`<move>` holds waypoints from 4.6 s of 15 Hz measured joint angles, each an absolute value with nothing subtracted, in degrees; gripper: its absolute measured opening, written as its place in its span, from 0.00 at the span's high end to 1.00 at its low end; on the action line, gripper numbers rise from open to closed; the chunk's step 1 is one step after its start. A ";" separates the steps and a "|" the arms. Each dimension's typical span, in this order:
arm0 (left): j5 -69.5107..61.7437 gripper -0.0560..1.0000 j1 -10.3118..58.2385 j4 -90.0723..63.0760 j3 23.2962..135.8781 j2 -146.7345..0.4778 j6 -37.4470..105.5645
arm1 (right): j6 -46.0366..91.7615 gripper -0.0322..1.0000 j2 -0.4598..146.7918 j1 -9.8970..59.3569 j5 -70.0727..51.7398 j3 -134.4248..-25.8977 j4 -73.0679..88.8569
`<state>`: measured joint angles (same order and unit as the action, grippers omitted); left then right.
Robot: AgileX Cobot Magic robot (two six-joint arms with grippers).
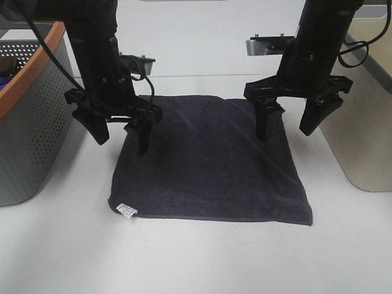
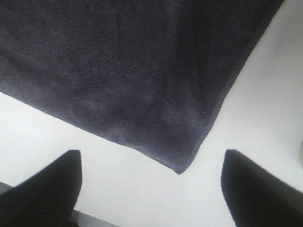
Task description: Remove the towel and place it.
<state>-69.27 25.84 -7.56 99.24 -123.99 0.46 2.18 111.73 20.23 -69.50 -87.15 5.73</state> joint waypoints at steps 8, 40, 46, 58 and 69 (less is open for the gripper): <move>-69.44 0.23 25.67 -3.09 106.97 -103.99 2.52 | 3.32 0.23 92.82 20.23 -69.67 -87.15 7.22; -60.22 0.23 25.67 -4.24 29.11 -27.04 8.08 | 5.96 0.23 14.44 20.23 -61.42 -29.05 5.27; -60.22 0.23 25.67 -4.24 29.11 -27.04 8.08 | 6.42 0.23 14.44 20.23 -61.42 -29.05 5.39; -60.22 0.23 13.24 -4.64 29.11 -21.54 8.19 | 6.42 0.23 14.44 18.11 -61.36 -29.05 5.61; -60.28 0.23 -1.78 -4.47 29.11 0.23 8.19 | 6.42 0.23 -0.17 1.66 -61.25 -28.88 5.61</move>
<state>-60.28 -1.78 -4.47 29.11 0.23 8.19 6.42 -0.17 1.66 -61.25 -28.88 5.61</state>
